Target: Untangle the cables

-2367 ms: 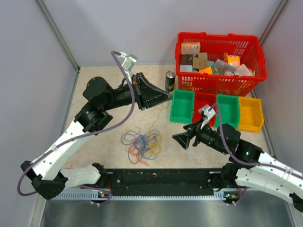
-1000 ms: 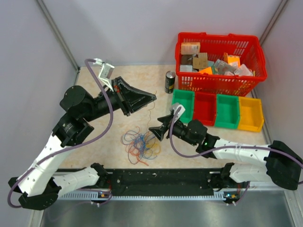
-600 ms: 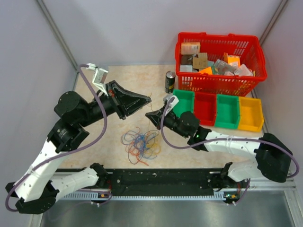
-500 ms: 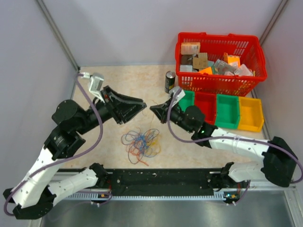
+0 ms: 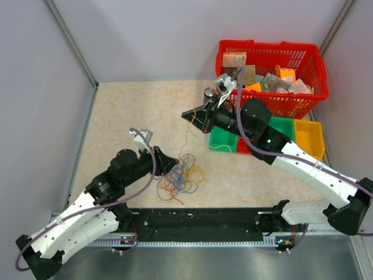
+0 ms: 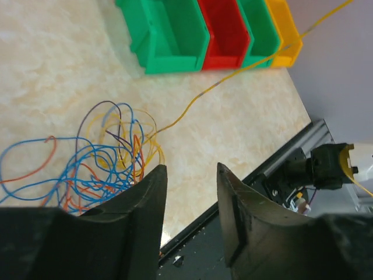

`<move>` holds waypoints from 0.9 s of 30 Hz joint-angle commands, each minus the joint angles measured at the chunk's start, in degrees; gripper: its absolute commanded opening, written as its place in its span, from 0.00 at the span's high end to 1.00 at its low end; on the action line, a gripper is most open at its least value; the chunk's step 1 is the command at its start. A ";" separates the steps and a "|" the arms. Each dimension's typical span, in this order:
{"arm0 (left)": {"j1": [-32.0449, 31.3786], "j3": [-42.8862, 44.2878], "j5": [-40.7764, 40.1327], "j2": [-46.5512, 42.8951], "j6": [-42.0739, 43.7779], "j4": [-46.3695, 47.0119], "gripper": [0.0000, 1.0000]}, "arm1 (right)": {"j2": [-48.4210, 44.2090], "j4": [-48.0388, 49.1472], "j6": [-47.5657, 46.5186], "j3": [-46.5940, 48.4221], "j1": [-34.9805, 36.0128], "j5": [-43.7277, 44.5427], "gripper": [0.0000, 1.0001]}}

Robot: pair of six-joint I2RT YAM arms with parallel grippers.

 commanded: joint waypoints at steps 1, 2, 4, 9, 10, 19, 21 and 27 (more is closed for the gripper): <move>0.00 -8.74 5.73 5.12 -8.88 19.99 0.60 | -0.54 -1.23 5.51 8.01 0.45 -6.20 1.00; 0.00 -10.51 5.47 7.92 -10.55 23.15 0.62 | -0.72 -2.10 5.52 9.94 0.97 -6.12 1.00; 0.00 -13.85 4.94 13.11 -12.93 29.48 0.62 | -1.07 -5.34 4.82 14.06 1.85 -4.11 1.00; 1.58 -18.78 2.73 26.48 -17.42 37.85 0.63 | -2.21 -15.27 0.78 27.59 3.87 -1.55 1.00; 2.10 -19.22 2.31 28.15 -17.42 38.21 0.64 | -2.30 -17.12 -0.01 30.67 4.14 -1.20 1.00; 4.39 -21.86 -6.92 16.24 -17.08 26.99 0.62 | -9.67 -33.48 -14.07 30.20 4.14 21.01 1.00; 4.48 -20.55 -7.37 11.93 -14.80 23.73 0.60 | -11.78 -34.97 -14.87 22.91 2.92 27.51 1.00; 4.48 -14.40 -4.47 5.76 -8.82 15.64 0.47 | -12.58 -39.46 -9.87 7.16 -11.13 31.58 1.00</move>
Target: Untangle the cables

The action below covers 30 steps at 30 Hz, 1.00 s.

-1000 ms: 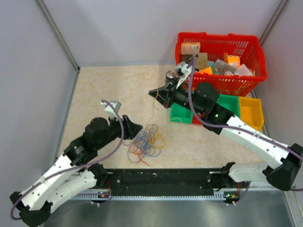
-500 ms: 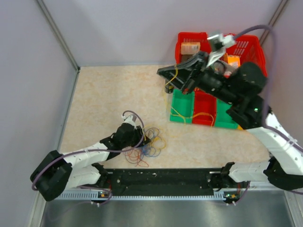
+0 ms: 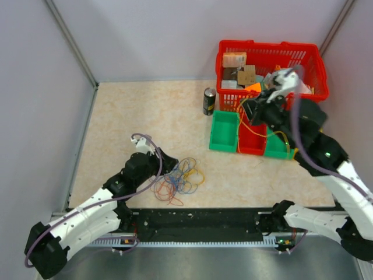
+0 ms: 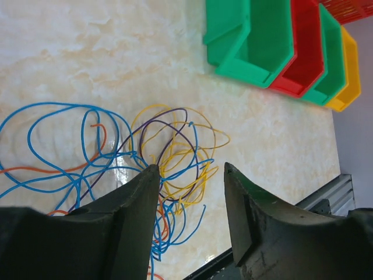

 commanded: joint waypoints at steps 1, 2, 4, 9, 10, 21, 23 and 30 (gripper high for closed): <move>0.18 6.24 1.47 -2.16 5.87 -5.57 0.45 | 2.67 -8.66 1.96 -9.02 -9.00 6.76 1.00; 0.18 7.20 2.61 -2.07 6.32 -6.01 0.43 | 2.50 -9.10 2.40 -10.17 -10.76 7.19 1.00; 0.09 8.53 6.38 -1.55 7.28 -5.49 0.39 | 2.50 -10.07 3.19 -11.41 -15.33 9.64 1.00; 0.09 9.41 13.52 1.00 7.82 -0.49 0.34 | 4.60 -12.44 5.39 -11.50 -25.70 15.72 1.00; 0.09 9.76 14.31 1.70 7.90 0.04 0.33 | 5.39 -12.45 5.65 -11.50 -27.46 15.63 1.00; 0.09 11.70 17.74 1.80 9.75 -2.50 0.32 | 14.19 -12.53 6.70 -6.66 -37.32 24.15 1.00; 0.09 11.43 17.83 0.75 9.57 -2.76 0.31 | 13.22 -12.53 7.67 -7.45 -39.34 24.95 1.00; 0.09 11.43 19.24 0.83 9.49 -2.76 0.31 | 13.22 -12.27 7.94 -6.06 -44.79 25.12 1.00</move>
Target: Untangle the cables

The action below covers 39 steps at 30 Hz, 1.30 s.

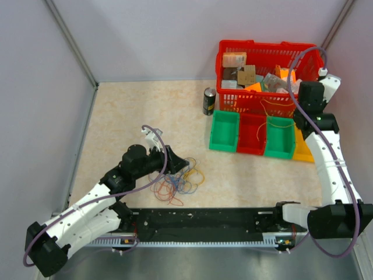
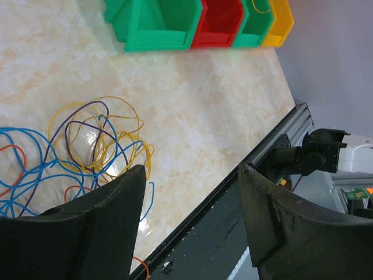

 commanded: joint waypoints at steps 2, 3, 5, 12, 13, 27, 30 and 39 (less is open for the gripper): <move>0.02 1.44 1.97 0.00 0.74 1.22 0.31 | -1.45 1.00 -0.10 4.64 -1.80 3.07 1.00; 0.02 1.44 2.15 0.00 0.66 1.56 0.31 | -1.71 1.00 -0.37 5.25 -1.80 3.16 1.00; 0.02 1.44 1.89 -0.26 0.83 1.48 0.31 | -2.41 1.00 -0.46 5.87 -1.80 2.81 1.00; 0.02 1.09 1.88 -0.26 0.74 1.56 0.31 | -2.51 1.61 0.07 3.60 -1.80 4.04 1.00; 0.02 0.92 2.14 -0.18 0.74 1.65 0.31 | -1.89 2.48 0.16 2.63 -1.80 4.48 1.00; 0.02 -0.31 1.09 -2.29 0.74 0.25 0.31 | 1.37 3.81 3.41 -5.28 -6.46 7.02 1.00; 0.02 -0.31 1.53 -1.76 0.65 0.69 0.32 | 0.05 3.72 2.36 -6.43 -6.81 8.78 1.00; 0.02 -0.84 1.80 -1.50 1.01 1.39 0.31 | -4.52 -0.67 2.53 -7.31 -6.81 6.60 1.00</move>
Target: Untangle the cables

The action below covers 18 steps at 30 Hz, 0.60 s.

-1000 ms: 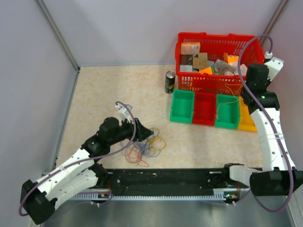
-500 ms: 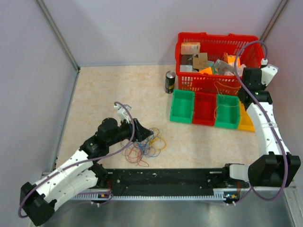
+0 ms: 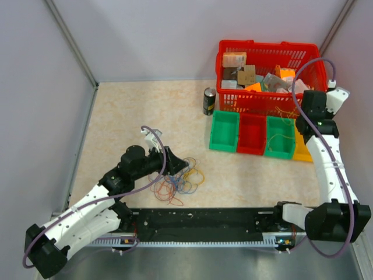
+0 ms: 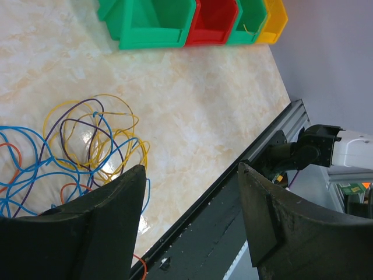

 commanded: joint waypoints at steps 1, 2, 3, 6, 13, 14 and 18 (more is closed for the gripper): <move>0.02 -0.86 0.35 -0.14 1.09 2.42 0.32 | -4.52 -2.24 0.54 -0.51 -0.67 -3.24 1.00; 0.02 -0.95 0.35 0.03 1.01 2.59 0.32 | -5.14 -2.77 0.80 -0.86 -0.67 -4.82 1.00; 0.02 -0.95 0.35 0.12 1.18 2.77 0.32 | -5.66 -3.65 1.07 -0.78 -0.67 -7.01 1.00; 0.02 -0.86 0.44 0.12 1.27 2.77 0.32 | -7.16 -4.88 1.33 -1.13 -0.49 -11.33 1.00; 0.02 -0.95 0.88 0.04 1.18 2.68 0.31 | -6.46 -6.38 3.17 -0.60 -0.41 -9.68 1.00; 0.02 -0.86 0.79 -0.14 1.27 2.51 0.31 | -5.68 -6.29 4.13 -0.51 -0.41 -6.28 1.00; 0.02 -1.57 0.44 -0.67 0.74 3.38 0.31 | 2.12 -4.10 5.02 2.46 -0.93 1.30 1.00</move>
